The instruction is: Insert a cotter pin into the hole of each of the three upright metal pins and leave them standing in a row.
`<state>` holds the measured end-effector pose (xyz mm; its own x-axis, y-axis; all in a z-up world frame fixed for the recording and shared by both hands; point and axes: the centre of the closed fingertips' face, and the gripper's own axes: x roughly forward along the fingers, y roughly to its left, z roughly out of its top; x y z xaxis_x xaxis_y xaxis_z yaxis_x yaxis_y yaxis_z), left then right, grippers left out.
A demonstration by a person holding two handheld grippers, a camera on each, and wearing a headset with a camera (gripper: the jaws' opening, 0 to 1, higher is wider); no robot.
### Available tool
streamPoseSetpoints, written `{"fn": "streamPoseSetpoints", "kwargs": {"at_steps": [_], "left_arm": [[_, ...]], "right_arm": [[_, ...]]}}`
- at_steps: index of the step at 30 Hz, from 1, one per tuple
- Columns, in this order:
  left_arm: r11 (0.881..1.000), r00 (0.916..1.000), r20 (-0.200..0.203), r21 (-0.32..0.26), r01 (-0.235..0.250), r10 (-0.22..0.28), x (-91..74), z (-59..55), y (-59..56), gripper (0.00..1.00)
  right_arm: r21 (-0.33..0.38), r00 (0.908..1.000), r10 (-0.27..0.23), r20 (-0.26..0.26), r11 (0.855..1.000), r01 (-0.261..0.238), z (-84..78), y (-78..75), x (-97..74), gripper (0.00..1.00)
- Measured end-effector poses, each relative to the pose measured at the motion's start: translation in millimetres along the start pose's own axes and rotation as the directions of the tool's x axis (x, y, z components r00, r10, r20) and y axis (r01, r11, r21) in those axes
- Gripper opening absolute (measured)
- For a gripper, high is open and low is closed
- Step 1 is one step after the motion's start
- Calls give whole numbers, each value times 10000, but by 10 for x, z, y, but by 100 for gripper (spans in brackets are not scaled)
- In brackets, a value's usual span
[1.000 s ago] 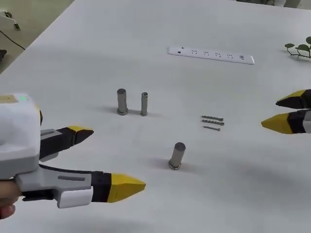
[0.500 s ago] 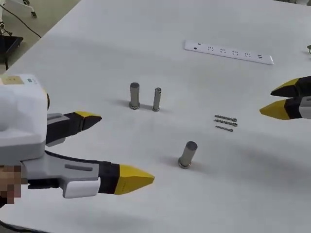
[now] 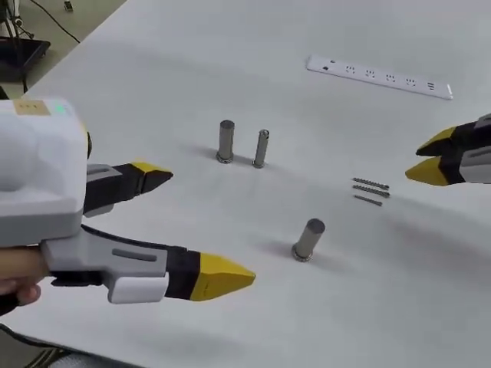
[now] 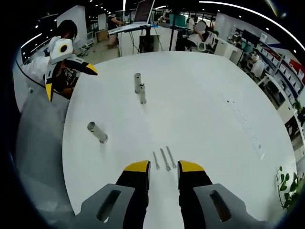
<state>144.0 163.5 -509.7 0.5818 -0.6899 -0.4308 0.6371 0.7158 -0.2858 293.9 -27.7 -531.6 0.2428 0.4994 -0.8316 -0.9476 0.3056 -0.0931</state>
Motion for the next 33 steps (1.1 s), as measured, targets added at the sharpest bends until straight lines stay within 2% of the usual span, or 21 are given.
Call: {"fn": "streamPoseSetpoints", "kwargs": {"at_steps": [3,8,13,18,26,33], "left_arm": [[9999,10000,-3,-134,-36,36,-1,-37,42,99],[9996,9999,-8,-230,-156,155,-25,-58,116,99],[9993,9998,39,-302,-205,206,-48,-53,151,99],[9984,9982,496,-475,-307,330,-71,60,198,99],[9997,9972,723,-207,-158,173,-41,144,165,99],[9998,9987,495,-190,-71,81,-17,85,143,99]], "right_arm": [[-315,9989,169,-442,9993,-183,-60,-16,98,12],[-578,9958,339,-845,9976,-388,-108,33,203,13],[-825,9921,464,-1168,9950,-562,-149,5,321,10],[-1012,9882,540,-1436,9925,-690,-187,-27,413,9],[-1183,9818,650,-1784,9892,-870,-265,-93,583,4],[-1215,9765,683,-2042,9881,-945,-297,-90,654,3]]}}
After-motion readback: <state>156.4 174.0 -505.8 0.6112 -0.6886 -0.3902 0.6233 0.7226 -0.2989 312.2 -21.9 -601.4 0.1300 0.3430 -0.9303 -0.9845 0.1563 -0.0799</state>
